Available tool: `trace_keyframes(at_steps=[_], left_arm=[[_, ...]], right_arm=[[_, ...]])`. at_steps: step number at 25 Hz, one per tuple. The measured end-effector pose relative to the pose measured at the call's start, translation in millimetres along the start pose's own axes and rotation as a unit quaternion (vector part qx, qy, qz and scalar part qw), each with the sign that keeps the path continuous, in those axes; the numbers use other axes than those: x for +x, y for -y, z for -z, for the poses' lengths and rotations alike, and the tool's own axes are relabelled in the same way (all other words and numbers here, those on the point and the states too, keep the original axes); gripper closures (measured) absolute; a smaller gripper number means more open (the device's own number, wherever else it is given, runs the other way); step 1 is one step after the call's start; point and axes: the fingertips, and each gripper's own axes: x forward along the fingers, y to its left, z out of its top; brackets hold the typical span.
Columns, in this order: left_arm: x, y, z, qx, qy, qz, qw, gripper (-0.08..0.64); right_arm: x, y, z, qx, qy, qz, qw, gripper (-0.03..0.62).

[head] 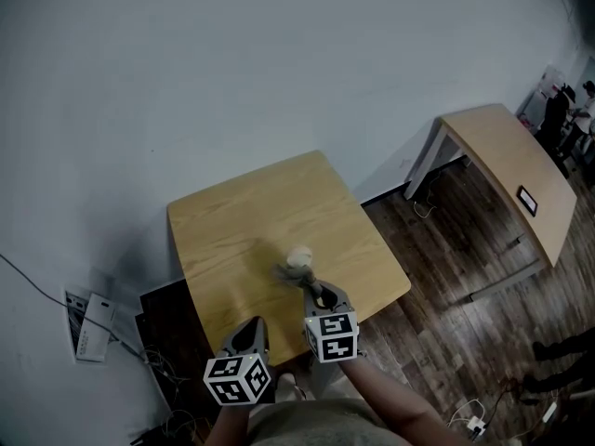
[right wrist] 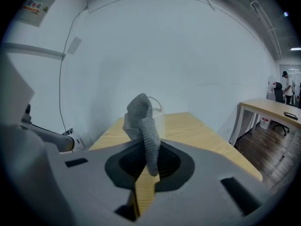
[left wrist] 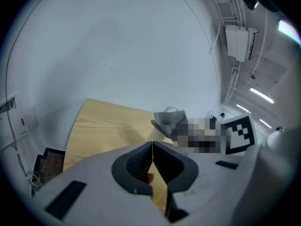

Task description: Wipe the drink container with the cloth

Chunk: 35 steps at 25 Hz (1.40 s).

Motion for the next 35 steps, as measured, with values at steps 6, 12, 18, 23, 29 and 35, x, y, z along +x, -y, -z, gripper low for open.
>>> trace_keyframes(at_steps=[6,12,18,23,29,35], left_arm=[[-3,-5,3,-0.002,-0.005,-0.005,1.0,0.557],[-9,-13,8,-0.002,-0.012,-0.013,0.9998,0.557],[-17,-24,11,-0.006,-0.014,-0.028,0.9995,0.557],[-23,-34,13,-0.007,-0.017,-0.038,0.9991,0.557],[-29,-40,15,-0.008,-0.018,-0.045,0.9988,0.557],[-33,-43,16,-0.008,-0.021,-0.043,0.9988,0.557]], right_arm=[[5,2,10,0.001,-0.016,0.006,1.0,0.574],[16,8,32,0.006,-0.043,0.015,0.999,0.572],[30,10,57,-0.009,-0.079,0.016,0.997,0.574],[42,11,79,-0.016,-0.105,0.022,0.994,0.574],[50,7,95,-0.018,-0.136,0.021,0.99,0.572],[56,6,103,-0.026,-0.162,0.024,0.986,0.574]])
